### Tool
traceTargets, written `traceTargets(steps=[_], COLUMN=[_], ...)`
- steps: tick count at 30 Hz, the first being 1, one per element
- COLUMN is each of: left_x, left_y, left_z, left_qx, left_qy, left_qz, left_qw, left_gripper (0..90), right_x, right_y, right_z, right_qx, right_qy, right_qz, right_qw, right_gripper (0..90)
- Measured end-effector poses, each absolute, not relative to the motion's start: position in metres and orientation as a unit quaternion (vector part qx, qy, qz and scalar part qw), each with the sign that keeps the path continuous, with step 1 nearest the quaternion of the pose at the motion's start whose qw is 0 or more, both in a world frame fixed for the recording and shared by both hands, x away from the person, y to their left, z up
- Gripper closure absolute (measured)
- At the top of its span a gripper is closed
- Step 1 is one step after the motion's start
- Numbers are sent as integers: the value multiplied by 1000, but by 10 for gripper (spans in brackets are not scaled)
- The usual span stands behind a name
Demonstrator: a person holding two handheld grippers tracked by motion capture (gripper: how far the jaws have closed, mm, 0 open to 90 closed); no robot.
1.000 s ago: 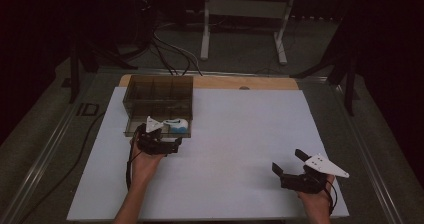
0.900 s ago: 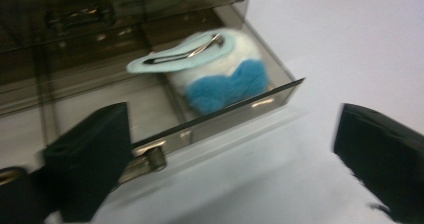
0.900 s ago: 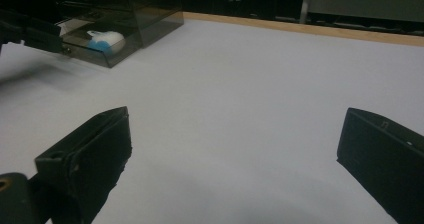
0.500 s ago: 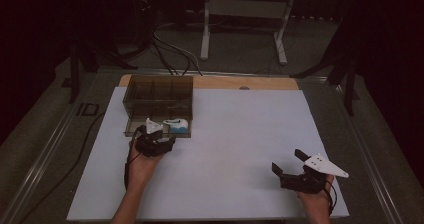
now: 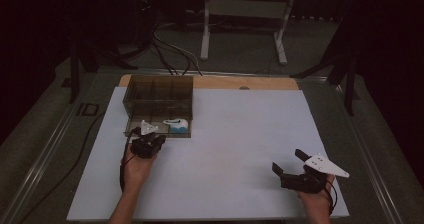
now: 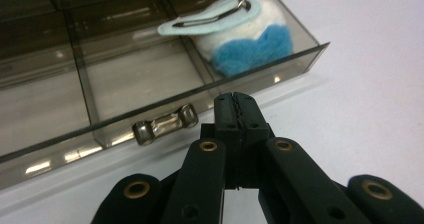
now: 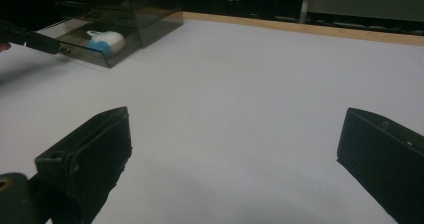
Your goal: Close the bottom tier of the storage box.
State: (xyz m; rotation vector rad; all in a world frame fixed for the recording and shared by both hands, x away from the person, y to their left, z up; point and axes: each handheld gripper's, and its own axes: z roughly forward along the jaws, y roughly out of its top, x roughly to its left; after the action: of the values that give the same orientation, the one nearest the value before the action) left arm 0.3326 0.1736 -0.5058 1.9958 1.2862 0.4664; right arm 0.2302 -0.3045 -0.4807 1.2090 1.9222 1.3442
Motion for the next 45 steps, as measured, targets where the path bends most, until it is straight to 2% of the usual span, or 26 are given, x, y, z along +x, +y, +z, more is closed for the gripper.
traceTargets(steps=[21,45], left_x=[334,338], left_y=[181,181], left_z=[-516,-520], left_qx=[773,767], left_qy=[523,536], left_qz=[182,185], left_qw=[309,300], left_gripper=[900,900], right_x=[229,229], right_y=[-307,-306], right_z=[-479,-480], right_qx=[445,444], right_qy=[703,704], right_qz=[495,494], right_qw=[251,251], right_gripper=[13,13])
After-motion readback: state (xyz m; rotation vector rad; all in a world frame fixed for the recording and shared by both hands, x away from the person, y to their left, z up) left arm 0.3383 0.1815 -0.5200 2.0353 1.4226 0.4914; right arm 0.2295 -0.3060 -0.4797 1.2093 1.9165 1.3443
